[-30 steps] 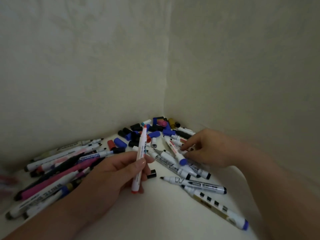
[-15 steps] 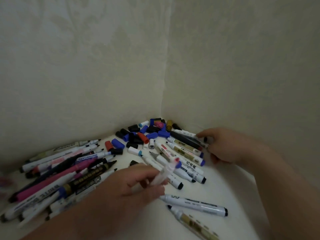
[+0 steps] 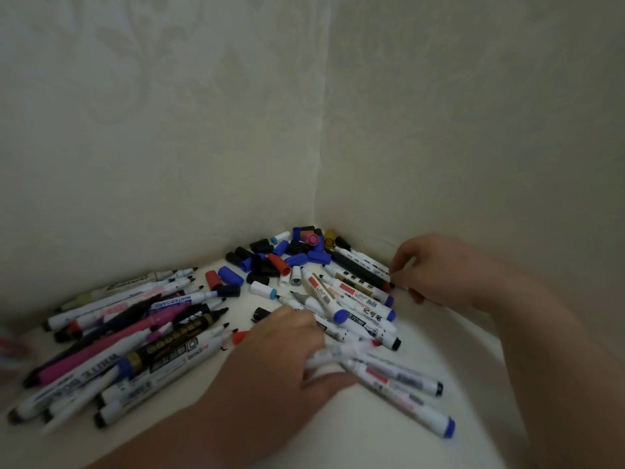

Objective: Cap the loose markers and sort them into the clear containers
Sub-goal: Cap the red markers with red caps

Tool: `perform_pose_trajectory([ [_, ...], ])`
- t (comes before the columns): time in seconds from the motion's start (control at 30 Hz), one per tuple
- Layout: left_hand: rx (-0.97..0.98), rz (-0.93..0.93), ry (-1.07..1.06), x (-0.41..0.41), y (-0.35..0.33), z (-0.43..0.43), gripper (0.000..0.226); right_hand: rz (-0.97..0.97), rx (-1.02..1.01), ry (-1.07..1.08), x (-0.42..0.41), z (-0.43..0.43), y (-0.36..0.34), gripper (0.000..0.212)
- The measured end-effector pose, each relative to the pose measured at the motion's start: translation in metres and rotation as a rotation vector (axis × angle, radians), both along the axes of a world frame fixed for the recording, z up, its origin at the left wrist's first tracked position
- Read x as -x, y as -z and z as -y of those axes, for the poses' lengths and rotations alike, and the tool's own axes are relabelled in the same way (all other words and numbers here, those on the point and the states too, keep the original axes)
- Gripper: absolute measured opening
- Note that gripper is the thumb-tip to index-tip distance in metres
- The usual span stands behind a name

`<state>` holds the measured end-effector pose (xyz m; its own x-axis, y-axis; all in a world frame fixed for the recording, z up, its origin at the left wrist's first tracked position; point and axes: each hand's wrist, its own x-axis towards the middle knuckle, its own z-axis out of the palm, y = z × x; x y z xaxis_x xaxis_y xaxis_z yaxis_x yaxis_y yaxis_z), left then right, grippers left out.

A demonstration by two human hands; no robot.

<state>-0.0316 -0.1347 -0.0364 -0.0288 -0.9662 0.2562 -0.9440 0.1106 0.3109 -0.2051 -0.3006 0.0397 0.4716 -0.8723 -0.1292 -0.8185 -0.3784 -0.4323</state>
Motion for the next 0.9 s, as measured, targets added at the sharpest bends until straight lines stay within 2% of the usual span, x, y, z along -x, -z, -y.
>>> perform_pose_trajectory([
  [0.07,0.029,-0.199,-0.122,-0.004,0.000,-0.006,0.047,-0.109,-0.007,-0.074,0.003,-0.008,-0.008,0.020],
  [0.13,0.046,-0.562,-0.246,-0.009,0.006,-0.006,0.045,-0.166,0.033,-0.079,0.001,-0.012,-0.009,0.027],
  [0.2,0.007,-0.930,-0.236,-0.013,0.010,-0.004,0.056,-0.147,0.150,-0.045,-0.011,-0.013,-0.002,0.017],
  [0.23,-0.030,-1.012,-0.202,-0.014,0.011,-0.005,0.050,-0.112,0.203,-0.020,-0.020,-0.009,0.005,0.012],
  [0.27,-0.071,-1.006,-0.166,-0.012,0.010,-0.008,0.042,-0.098,0.235,0.003,-0.028,-0.005,0.012,0.013],
  [0.33,-0.168,-0.850,-0.106,-0.007,0.002,-0.014,0.038,-0.127,0.246,0.045,-0.043,0.006,0.026,0.018],
  [0.4,-0.164,-0.700,-0.084,-0.004,-0.003,-0.017,0.036,-0.162,0.241,0.076,-0.052,0.016,0.036,0.019],
  [0.53,-0.126,-0.309,-0.187,-0.010,-0.013,-0.021,0.048,-0.190,0.258,0.101,-0.062,0.025,0.040,0.021],
  [0.7,-0.185,-0.017,-0.246,-0.015,-0.020,-0.027,0.053,-0.175,0.269,0.123,-0.062,0.020,0.033,0.018],
  [0.8,-0.193,0.068,-0.239,-0.020,-0.020,-0.029,0.046,-0.026,0.317,0.161,-0.058,0.006,0.014,0.020],
  [0.9,-0.239,0.096,-0.234,-0.026,-0.022,-0.032,0.042,0.346,0.198,0.178,-0.055,-0.014,0.002,0.017],
])
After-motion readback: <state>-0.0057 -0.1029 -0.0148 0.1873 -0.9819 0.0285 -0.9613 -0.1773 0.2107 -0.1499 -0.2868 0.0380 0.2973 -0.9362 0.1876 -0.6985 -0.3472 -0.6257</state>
